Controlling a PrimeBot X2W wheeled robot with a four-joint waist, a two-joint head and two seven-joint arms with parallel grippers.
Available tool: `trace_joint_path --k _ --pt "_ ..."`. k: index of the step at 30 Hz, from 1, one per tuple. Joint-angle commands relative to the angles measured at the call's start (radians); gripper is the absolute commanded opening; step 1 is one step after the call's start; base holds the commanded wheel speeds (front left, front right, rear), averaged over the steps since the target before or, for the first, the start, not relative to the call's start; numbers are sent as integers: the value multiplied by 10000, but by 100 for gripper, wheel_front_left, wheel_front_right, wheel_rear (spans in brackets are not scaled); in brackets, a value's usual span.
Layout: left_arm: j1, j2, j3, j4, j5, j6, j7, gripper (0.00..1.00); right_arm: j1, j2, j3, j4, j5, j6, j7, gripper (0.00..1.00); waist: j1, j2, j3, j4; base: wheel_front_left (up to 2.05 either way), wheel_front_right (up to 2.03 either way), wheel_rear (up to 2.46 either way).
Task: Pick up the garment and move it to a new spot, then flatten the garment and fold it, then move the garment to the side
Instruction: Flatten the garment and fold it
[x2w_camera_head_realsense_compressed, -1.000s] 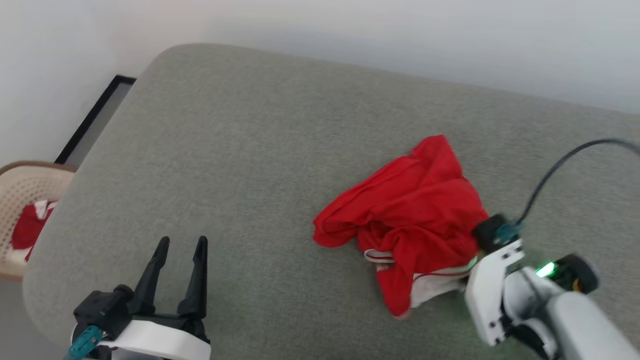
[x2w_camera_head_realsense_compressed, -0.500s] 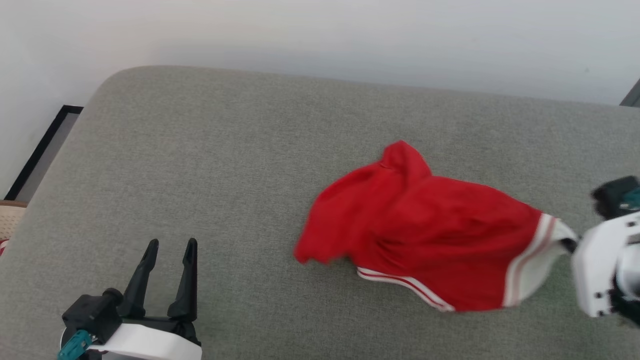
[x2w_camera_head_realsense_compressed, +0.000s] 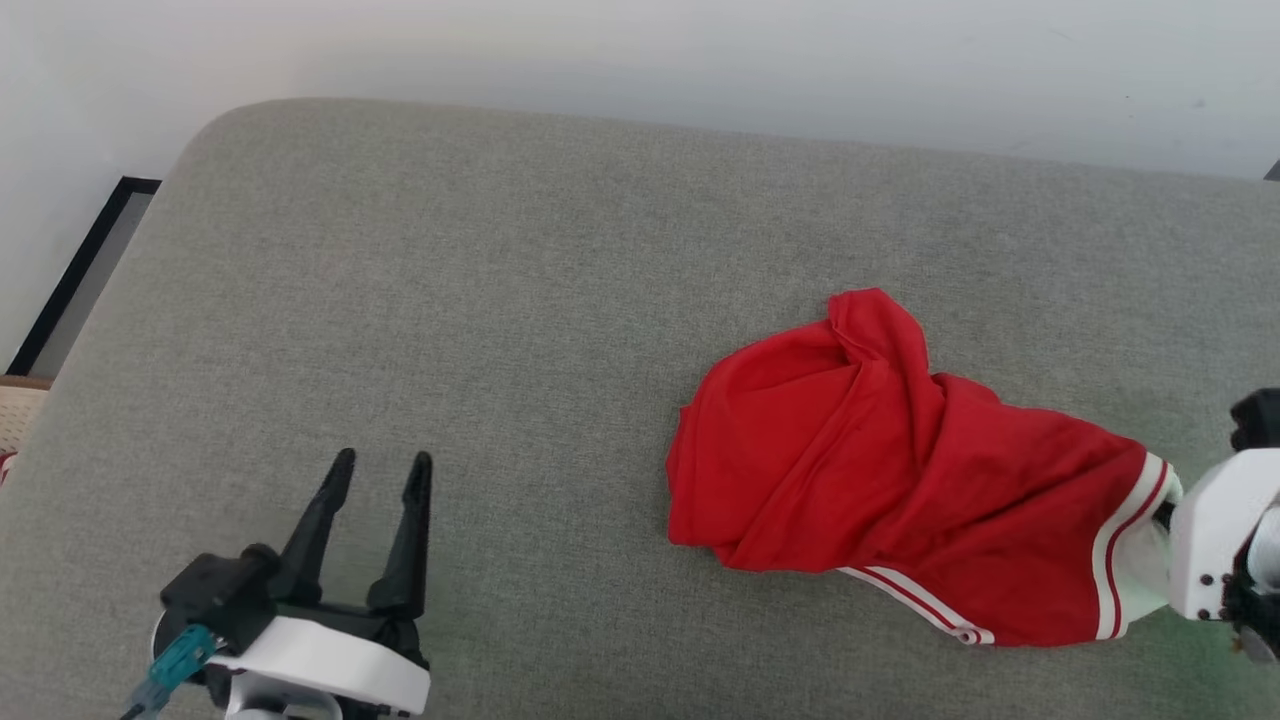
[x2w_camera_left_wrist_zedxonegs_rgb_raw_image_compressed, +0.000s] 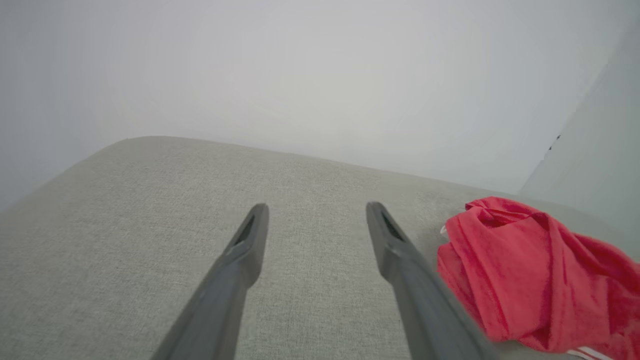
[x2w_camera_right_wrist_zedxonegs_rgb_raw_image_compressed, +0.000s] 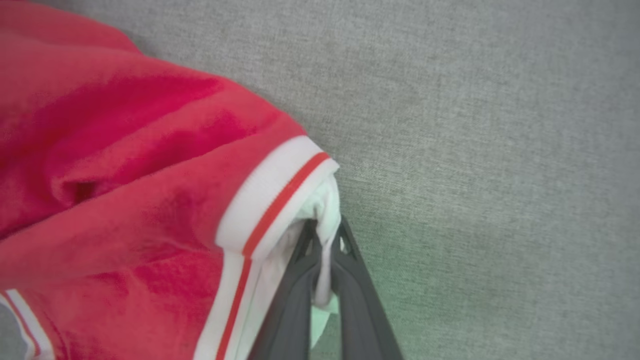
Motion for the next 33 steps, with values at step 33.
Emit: trace_joint_path --k 33 --pt "-1922 1864 -4003 -827 -2215 238 4965 100 1049 2974 -390 -4070 -1983 -3 -6154 100 0 0 -426 -3493 0 0 0"
